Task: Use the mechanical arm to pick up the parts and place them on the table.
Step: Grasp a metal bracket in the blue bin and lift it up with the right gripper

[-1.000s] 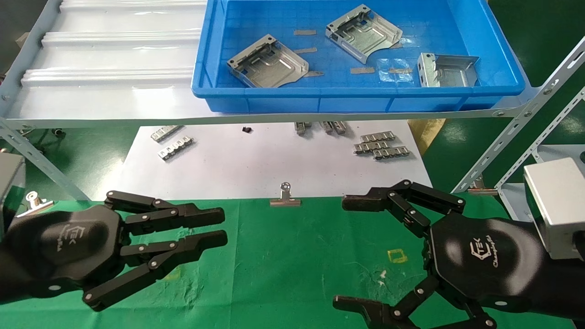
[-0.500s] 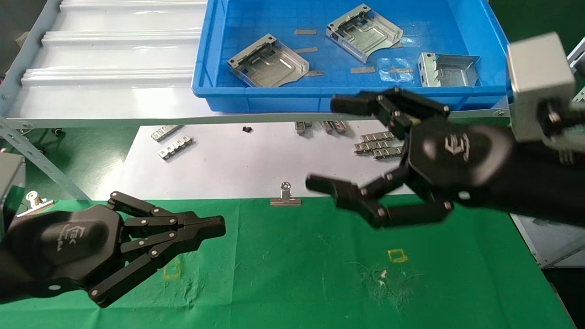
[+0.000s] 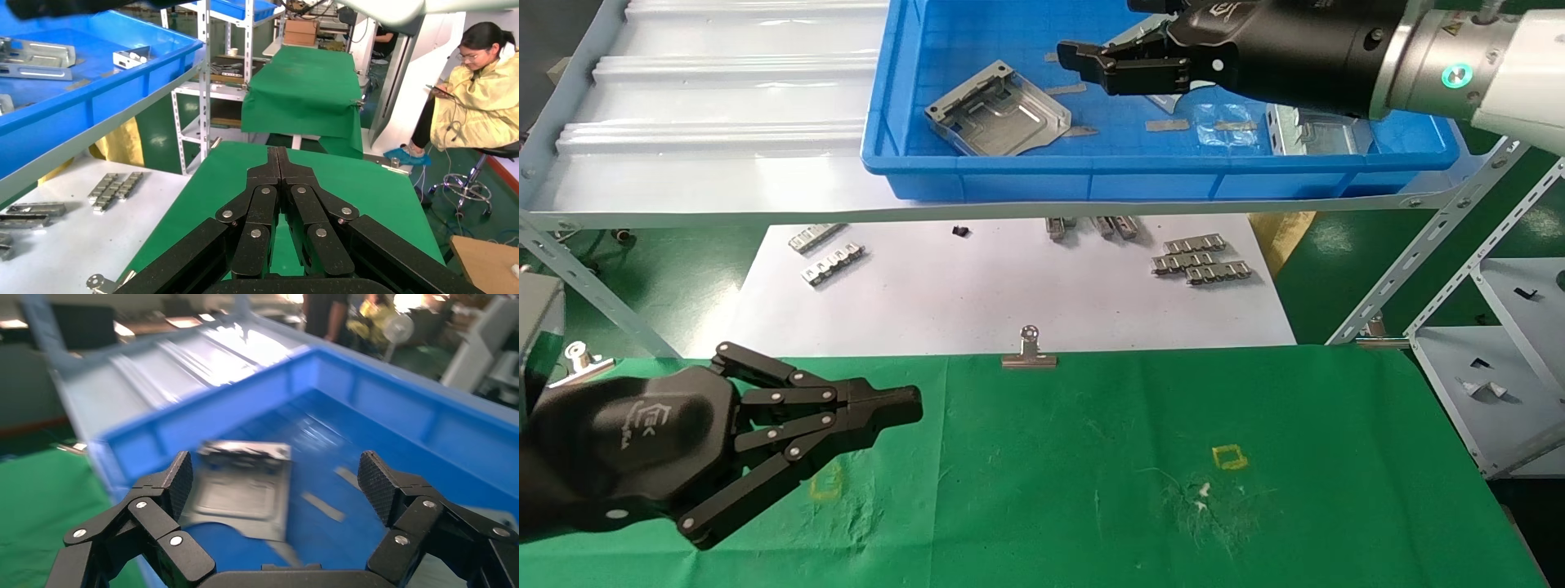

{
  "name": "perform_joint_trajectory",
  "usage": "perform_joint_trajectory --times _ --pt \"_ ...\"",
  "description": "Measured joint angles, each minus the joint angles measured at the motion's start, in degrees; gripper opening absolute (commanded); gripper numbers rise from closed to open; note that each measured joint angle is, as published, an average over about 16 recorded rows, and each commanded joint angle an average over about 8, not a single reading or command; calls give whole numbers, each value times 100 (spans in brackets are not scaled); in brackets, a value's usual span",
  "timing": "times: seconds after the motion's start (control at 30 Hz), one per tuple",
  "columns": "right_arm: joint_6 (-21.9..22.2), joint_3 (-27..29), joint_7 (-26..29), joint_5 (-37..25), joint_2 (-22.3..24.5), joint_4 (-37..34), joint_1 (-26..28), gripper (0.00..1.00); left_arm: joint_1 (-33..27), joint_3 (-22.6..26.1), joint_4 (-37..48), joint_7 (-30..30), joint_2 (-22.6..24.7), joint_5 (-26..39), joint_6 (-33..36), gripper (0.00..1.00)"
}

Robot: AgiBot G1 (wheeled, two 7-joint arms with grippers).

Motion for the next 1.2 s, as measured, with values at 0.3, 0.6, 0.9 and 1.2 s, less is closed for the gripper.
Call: perform_joint_trajectory --times 0.3,0.6,0.9,1.2 --pt "1315 -416 -341 -832 -881 -1892 729 3 0 0 0 0 0 0 0 100" --pt "2147 -568 -451 -1107 -1393 -2614 969 0 0 0 0 0 0 0 0 100" --pt "2244 -709 -448 -1261 -1536 -2677 976 0 0 0 0 0 0 0 0 100" --pt "2240 -818 -327 -1331 -1547 -2617 920 0 0 0 0 0 0 0 0 100"
